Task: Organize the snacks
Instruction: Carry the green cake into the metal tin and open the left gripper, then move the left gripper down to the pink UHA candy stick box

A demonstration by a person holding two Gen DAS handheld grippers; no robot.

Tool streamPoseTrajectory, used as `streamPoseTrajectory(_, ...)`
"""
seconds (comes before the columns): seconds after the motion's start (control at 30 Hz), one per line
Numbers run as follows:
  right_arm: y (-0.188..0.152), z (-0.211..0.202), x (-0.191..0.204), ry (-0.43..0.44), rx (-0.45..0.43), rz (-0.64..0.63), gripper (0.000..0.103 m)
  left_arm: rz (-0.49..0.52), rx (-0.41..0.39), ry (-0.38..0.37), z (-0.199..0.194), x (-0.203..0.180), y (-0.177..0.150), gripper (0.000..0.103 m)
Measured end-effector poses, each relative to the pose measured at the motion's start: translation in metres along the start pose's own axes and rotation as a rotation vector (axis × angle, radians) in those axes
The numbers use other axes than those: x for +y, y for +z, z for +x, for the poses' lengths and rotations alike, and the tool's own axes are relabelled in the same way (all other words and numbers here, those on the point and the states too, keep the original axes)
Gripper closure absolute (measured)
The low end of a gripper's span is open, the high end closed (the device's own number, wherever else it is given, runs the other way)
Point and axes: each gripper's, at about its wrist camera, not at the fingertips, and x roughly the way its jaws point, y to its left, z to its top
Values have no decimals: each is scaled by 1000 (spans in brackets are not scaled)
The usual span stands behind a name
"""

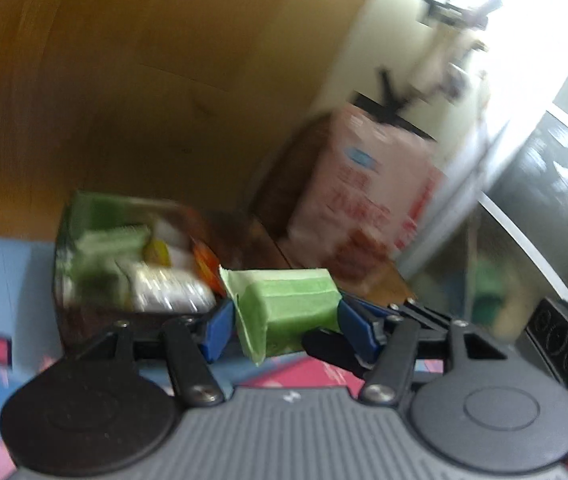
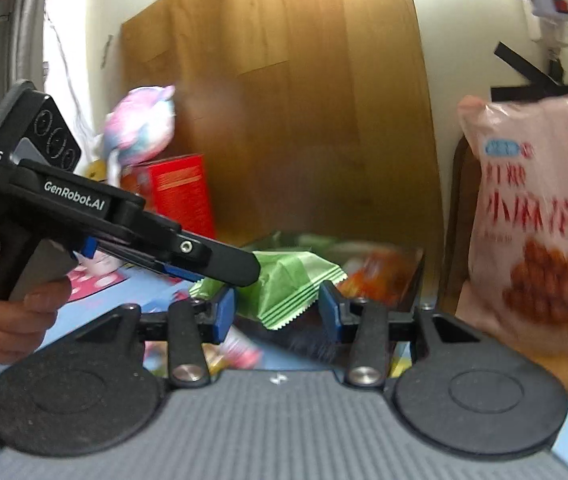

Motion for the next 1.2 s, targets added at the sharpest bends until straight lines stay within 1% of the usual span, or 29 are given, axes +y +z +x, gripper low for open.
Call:
streamPoseTrajectory(0.1, 6, 31, -13, -11, 7, 8, 56, -30, -16, 44, 21, 19, 16, 44)
streamPoseTrajectory(0.17, 5, 50, -18, -27, 21, 7, 53, -45, -23, 84, 34, 27, 18, 41)
streamPoseTrajectory(0.2, 3, 57, -19, -42, 26, 5, 50, -50, -21, 99, 38, 30, 19, 38)
streamPoseTrajectory(0.23, 2, 63, -20, -63, 26, -1, 44, -52, -23, 111, 41, 36, 20, 36)
streamPoseTrajectory(0.27, 1, 66, -21, -94, 15, -7, 41, -56, -34, 112, 39, 39, 19, 34)
streamPoseTrajectory(0.3, 1, 66, -21, -119, 3, -7, 37, -62, -47, 106, 34, 41, 17, 32)
streamPoseTrajectory(0.33, -1, 61, -21, -123, -10, 2, 36, -68, -63, 88, 24, 45, 15, 32)
streamPoseTrajectory(0.43, -9, 30, -16, -77, -80, 18, 36, -65, -118, 41, -10, 51, 2, 31)
streamPoseTrajectory(0.47, -13, 18, -11, -56, -82, 7, 36, -66, -132, 47, -22, 55, -6, 29)
streamPoseTrajectory(0.5, -17, 10, -8, -32, -67, 9, 36, -74, -138, 61, -32, 60, -13, 26)
streamPoseTrajectory(0.6, -36, -4, 1, 67, 37, 46, 37, -107, -106, 110, -47, 79, -30, 26)
streamPoseTrajectory(0.67, -48, 0, 7, 86, 130, 62, 44, -149, -69, 162, -45, 95, -40, 26)
streamPoseTrajectory(0.7, -52, 4, 8, 90, 170, 72, 51, -178, -47, 183, -40, 102, -43, 26)
streamPoseTrajectory(0.73, -56, 9, 9, 94, 204, 85, 54, -201, -31, 193, -37, 108, -45, 26)
streamPoseTrajectory(0.8, -59, 22, 10, 89, 243, 105, 54, -242, -5, 204, -29, 119, -48, 28)
streamPoseTrajectory(0.87, -61, 31, 12, 97, 271, 121, 55, -267, 21, 201, -18, 126, -48, 34)
streamPoseTrajectory(0.9, -62, 37, 12, 100, 285, 128, 59, -281, 45, 185, -10, 128, -48, 47)
streamPoseTrajectory(0.93, -63, 43, 12, 101, 301, 132, 68, -284, 55, 179, -5, 128, -49, 49)
streamPoseTrajectory(0.97, -65, 48, 12, 90, 312, 134, 72, -265, 46, 196, -1, 123, -49, 49)
streamPoseTrajectory(1.0, -65, 50, 12, 91, 314, 138, 75, -243, 49, 216, 2, 117, -48, 49)
streamPoseTrajectory(1.07, -65, 47, 10, 68, 298, 142, 75, -206, 62, 234, 9, 103, -46, 49)
streamPoseTrajectory(1.13, -64, 38, 5, 38, 281, 134, 75, -168, 83, 230, 19, 88, -45, 49)
streamPoseTrajectory(1.2, -63, 26, -8, 18, 271, 158, 75, -130, 105, 217, 31, 71, -47, 49)
